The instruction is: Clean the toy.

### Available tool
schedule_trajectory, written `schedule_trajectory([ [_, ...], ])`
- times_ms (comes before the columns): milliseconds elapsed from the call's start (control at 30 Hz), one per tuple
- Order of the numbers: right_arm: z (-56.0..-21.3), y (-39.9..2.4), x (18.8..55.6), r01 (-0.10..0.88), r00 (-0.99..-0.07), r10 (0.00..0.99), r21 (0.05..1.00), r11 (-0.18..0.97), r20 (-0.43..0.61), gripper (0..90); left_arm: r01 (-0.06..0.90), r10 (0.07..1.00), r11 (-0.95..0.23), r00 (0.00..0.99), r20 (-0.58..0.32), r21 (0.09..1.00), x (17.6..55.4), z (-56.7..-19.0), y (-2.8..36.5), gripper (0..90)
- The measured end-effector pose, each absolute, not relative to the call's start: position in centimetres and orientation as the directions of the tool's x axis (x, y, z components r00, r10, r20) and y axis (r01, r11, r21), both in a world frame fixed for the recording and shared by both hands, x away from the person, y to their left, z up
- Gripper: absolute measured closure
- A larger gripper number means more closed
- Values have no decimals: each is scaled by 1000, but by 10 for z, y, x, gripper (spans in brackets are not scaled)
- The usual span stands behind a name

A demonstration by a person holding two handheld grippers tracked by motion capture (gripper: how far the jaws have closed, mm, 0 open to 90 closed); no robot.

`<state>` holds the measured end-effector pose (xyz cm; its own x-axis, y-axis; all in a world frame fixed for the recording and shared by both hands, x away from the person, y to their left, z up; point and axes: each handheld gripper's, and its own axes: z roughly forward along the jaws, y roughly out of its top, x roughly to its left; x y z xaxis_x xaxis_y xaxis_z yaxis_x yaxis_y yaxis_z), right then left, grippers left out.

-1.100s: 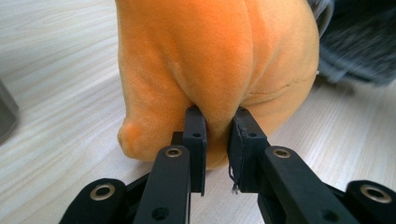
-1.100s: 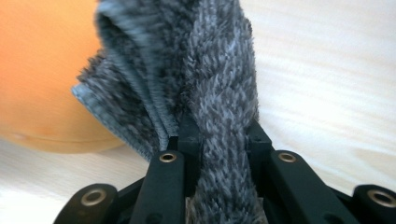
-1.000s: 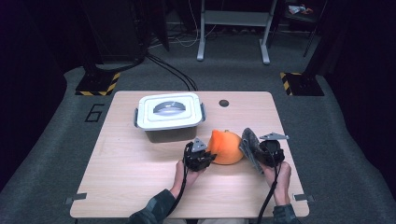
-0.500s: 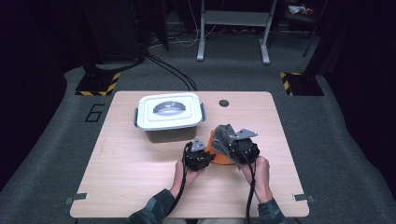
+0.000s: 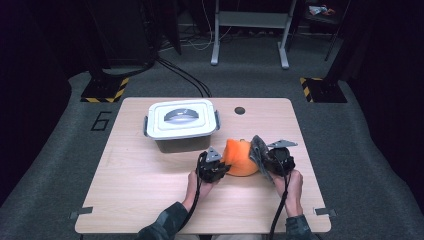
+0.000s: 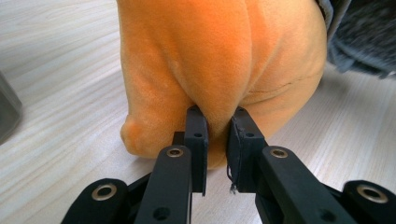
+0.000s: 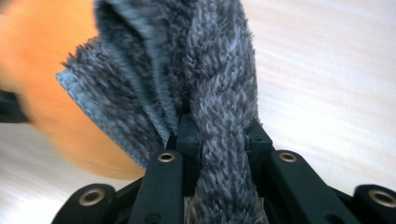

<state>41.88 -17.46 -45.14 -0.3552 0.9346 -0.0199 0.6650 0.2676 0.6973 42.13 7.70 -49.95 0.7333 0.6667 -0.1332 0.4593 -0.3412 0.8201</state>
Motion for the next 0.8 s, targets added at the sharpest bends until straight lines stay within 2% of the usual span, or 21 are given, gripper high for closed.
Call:
schedule_trajectory([
  [467, -499, -185, 439, 754, -329, 942, 618, 225, 58, 743, 459, 665, -344, 735, -132, 819, 421, -500, 77, 796],
  [667, -488, -192, 434, 737, -329, 944, 635, 232, 37, 743, 461, 666, -339, 733, -137, 820, 421, -500, 79, 795],
  [800, -466, -198, 421, 705, -301, 953, 682, 196, 37, 743, 463, 666, -340, 733, -138, 819, 421, -500, 79, 792],
])
